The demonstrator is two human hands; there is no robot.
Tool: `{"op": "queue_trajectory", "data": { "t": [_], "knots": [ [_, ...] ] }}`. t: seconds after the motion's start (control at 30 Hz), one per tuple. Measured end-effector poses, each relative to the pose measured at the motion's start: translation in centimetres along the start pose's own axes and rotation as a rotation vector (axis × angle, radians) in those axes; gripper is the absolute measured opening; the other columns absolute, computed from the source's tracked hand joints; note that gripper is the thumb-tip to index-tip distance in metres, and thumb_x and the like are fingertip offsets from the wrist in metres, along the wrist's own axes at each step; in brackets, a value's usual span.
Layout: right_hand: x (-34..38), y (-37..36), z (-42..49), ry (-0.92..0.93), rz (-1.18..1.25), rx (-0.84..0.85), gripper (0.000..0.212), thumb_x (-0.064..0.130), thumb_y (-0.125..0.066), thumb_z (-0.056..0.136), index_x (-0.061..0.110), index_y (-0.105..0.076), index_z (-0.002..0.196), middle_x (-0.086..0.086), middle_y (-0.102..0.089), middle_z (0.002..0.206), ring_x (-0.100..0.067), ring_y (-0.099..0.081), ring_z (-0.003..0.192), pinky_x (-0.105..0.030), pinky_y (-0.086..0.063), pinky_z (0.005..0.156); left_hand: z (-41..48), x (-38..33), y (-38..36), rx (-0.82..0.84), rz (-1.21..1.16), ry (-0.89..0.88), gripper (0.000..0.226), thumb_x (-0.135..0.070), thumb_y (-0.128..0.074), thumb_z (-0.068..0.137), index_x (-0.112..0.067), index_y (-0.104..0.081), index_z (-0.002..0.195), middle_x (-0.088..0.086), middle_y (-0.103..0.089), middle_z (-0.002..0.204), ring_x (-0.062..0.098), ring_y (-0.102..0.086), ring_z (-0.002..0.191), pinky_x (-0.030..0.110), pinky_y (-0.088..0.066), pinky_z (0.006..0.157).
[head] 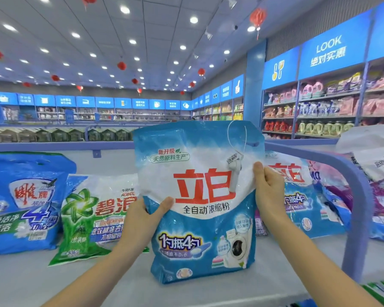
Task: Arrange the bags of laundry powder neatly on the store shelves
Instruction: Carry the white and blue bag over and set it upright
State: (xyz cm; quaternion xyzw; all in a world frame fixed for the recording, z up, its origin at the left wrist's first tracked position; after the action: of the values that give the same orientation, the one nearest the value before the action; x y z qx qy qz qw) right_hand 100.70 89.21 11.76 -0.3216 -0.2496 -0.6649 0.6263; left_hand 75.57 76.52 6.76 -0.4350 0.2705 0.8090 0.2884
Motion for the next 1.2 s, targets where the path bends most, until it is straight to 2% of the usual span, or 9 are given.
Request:
{"op": "queue_trajectory", "data": {
  "t": [0.13,0.27,0.43,0.57,0.7,0.8,0.97,1.13,1.2],
  "knots": [
    [-2.1,-0.9,-0.1,-0.192,0.128,0.110,0.046,0.042,-0.040,0.096,0.004,-0.054,0.074,0.000,-0.057,0.074,-0.008,-0.052,0.071,-0.029,-0.042,0.068,-0.7,-1.2,1.3,-0.094,-0.123,-0.004,0.041,-0.036,-0.049,0.090,-0.011,-0.041,0.059,-0.004,-0.049,0.046,0.007,-0.049,0.045,0.010,-0.035,0.042],
    [-5.2,-1.7,-2.1,-0.424,0.292,0.397,0.079,0.078,-0.063,0.055,0.033,-0.055,0.120,0.011,-0.061,0.122,-0.012,-0.056,0.115,-0.043,-0.039,0.105,0.3,-2.0,1.3,-0.096,-0.297,-0.037,0.033,-0.023,-0.048,0.095,-0.001,-0.060,0.074,-0.007,-0.068,0.059,0.003,-0.063,0.058,0.013,-0.046,0.047],
    [-7.6,-2.5,-7.2,-0.455,0.127,0.833,0.099,0.067,-0.081,0.039,0.027,-0.050,0.124,0.009,-0.068,0.115,-0.012,-0.064,0.106,-0.040,-0.046,0.099,0.9,-1.1,0.9,-0.070,-0.416,0.030,0.030,-0.028,-0.050,0.093,-0.008,-0.062,0.075,-0.009,-0.071,0.064,0.004,-0.066,0.062,0.021,-0.053,0.059],
    [-8.2,-2.1,-8.0,-0.506,0.056,0.995,0.106,0.062,-0.085,0.034,0.023,-0.050,0.126,0.005,-0.067,0.117,-0.011,-0.063,0.107,-0.029,-0.049,0.093,0.2,2.5,-0.5,0.360,-0.448,0.257,0.064,-0.054,-0.065,0.069,-0.010,-0.056,0.114,0.008,-0.067,0.114,0.023,-0.064,0.104,0.042,-0.048,0.094],
    [-7.4,-2.1,-8.6,-0.479,0.051,1.066,0.099,0.057,-0.087,0.038,0.024,-0.050,0.123,0.005,-0.067,0.118,-0.010,-0.062,0.108,-0.018,-0.050,0.084,-3.9,5.5,-2.7,0.733,-0.201,0.432,0.097,-0.054,-0.089,0.031,-0.020,-0.056,0.116,-0.002,-0.069,0.113,0.017,-0.064,0.107,0.035,-0.050,0.095],
    [-7.1,-2.1,-8.5,-0.467,0.001,1.090,0.088,0.052,-0.086,0.044,0.026,-0.052,0.120,0.009,-0.068,0.112,-0.005,-0.063,0.104,-0.014,-0.050,0.078,-4.1,5.1,-3.0,0.748,-0.151,0.433,0.082,-0.039,-0.090,0.044,-0.021,-0.057,0.117,-0.004,-0.070,0.111,0.014,-0.064,0.106,0.029,-0.052,0.090],
    [-6.9,-2.4,-8.0,-0.429,-0.016,1.003,0.044,-0.001,-0.069,0.076,0.019,-0.055,0.113,0.015,-0.071,0.093,0.003,-0.066,0.086,-0.011,-0.050,0.066,-4.5,4.2,-2.1,0.644,-0.130,0.370,0.051,0.000,-0.076,0.069,-0.023,-0.057,0.111,-0.005,-0.069,0.108,0.012,-0.063,0.103,0.021,-0.052,0.080],
    [-2.9,-3.5,-7.4,-0.314,0.048,0.970,0.047,0.025,-0.086,0.060,0.026,-0.059,0.099,0.023,-0.072,0.083,0.004,-0.067,0.083,-0.009,-0.049,0.062,-4.8,1.8,1.5,0.402,-0.235,0.250,0.055,-0.013,-0.086,0.050,-0.016,-0.063,0.100,-0.005,-0.075,0.090,0.007,-0.070,0.083,0.016,-0.052,0.066],
    [-1.3,-4.3,-7.1,-0.241,0.097,0.864,0.029,0.010,-0.075,0.074,0.026,-0.060,0.092,0.024,-0.071,0.075,0.006,-0.066,0.076,-0.009,-0.048,0.062,-4.8,0.5,3.9,0.271,-0.321,0.211,0.051,-0.022,-0.086,0.041,-0.016,-0.067,0.088,-0.003,-0.075,0.081,0.009,-0.069,0.074,0.017,-0.052,0.063]
  ]
}}
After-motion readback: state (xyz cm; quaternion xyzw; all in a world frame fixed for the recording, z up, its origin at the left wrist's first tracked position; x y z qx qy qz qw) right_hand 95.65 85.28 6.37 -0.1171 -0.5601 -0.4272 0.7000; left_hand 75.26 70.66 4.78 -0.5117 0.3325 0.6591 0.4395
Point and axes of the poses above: each hand's wrist, its own z-axis towards the middle knuckle, its own y-axis out of the back of the hand, x = y × z, the point moved 7 cm from there along z, towards the middle knuckle
